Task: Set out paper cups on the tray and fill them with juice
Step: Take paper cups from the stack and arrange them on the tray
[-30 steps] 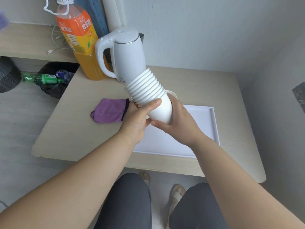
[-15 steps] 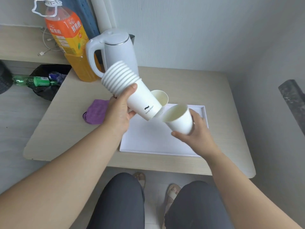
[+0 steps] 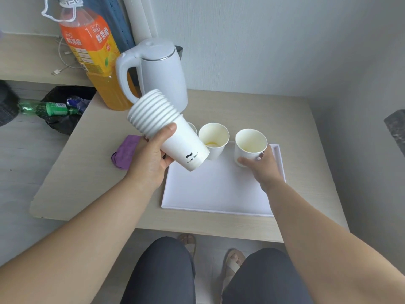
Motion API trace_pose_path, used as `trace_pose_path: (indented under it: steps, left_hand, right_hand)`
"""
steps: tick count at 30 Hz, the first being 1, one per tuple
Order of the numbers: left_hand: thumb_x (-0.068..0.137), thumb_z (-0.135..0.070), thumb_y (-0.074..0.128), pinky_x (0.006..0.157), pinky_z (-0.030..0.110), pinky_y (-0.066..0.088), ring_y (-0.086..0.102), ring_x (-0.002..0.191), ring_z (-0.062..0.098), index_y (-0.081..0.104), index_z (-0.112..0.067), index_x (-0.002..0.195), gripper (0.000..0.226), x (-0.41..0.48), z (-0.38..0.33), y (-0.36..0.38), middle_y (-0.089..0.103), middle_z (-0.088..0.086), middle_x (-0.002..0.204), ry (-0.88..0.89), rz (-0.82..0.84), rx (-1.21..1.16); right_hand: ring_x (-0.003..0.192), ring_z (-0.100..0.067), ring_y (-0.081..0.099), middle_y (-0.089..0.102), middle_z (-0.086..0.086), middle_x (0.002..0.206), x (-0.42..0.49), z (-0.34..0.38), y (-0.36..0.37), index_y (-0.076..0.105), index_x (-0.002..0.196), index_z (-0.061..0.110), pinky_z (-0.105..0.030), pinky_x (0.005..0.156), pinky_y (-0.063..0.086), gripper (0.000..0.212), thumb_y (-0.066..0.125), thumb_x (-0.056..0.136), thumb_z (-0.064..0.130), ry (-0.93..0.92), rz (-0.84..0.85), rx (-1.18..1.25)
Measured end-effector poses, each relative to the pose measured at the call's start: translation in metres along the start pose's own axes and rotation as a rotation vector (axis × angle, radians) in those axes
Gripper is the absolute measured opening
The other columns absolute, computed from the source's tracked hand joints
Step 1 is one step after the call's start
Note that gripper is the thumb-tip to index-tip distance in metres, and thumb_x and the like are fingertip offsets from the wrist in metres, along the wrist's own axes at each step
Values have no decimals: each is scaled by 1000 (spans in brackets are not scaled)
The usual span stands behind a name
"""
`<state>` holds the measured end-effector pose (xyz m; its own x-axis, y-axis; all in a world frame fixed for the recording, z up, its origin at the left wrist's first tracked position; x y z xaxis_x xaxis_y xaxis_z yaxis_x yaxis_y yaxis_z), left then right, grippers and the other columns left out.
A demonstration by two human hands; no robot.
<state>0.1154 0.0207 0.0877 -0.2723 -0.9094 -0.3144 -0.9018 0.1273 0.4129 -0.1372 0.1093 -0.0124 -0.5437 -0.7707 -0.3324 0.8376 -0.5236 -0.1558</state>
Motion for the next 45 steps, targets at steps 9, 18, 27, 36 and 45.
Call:
trace_pose_path:
  steps: [9, 18, 27, 36, 45]
  left_hand:
    - [70, -21, 69, 88, 41, 54, 64, 110, 16, 61, -18, 118, 49, 5, 9, -8, 68, 1, 117, -4, -2, 18]
    - [69, -20, 69, 88, 39, 54, 65, 109, 15, 62, -19, 113, 45, 9, 14, -11, 69, 0, 114, -13, -6, 22]
    - [53, -29, 79, 85, 39, 55, 65, 109, 16, 62, -20, 112, 62, 9, 19, -4, 70, 0, 113, -29, 16, 47]
    - [57, -22, 79, 78, 32, 54, 64, 108, 12, 59, -22, 117, 62, -4, 30, 21, 69, -5, 112, -36, 61, 69]
    - [66, -18, 73, 72, 29, 54, 68, 99, 11, 59, -21, 116, 53, -38, 45, 72, 72, -6, 105, 0, 237, 194]
  right_hand:
    - [117, -11, 47, 55, 10, 120, 15, -14, 3, 37, 138, 31, -28, 89, 39, 77, 79, 74, 18, 12, -47, -71]
    - [117, -13, 51, 56, 10, 116, 15, -18, 1, 37, 138, 31, -37, 100, 43, 79, 80, 72, 27, -13, -115, -199]
    - [108, -16, 54, 55, 6, 106, 19, -17, 0, 46, 130, 22, -32, 86, 45, 62, 77, 77, 24, -36, -135, -296]
    - [98, -1, 53, 52, 19, 110, -64, 31, -10, 51, 120, 17, -26, 83, 43, 30, 56, 91, 12, -259, -333, -33]
    - [98, -3, 57, 51, 18, 116, -112, 73, 34, 37, 133, 34, -9, 71, 47, 69, 77, 78, 20, -368, 220, -269]
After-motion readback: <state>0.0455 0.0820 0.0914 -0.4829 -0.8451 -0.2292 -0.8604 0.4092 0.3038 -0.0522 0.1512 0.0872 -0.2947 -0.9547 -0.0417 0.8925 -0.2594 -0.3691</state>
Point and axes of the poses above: each hand's wrist, its own x-axis towards the middle knuckle, its own y-axis out of the palm, z = x × y, the point moved 7 cm from there along x, towards the middle knuckle
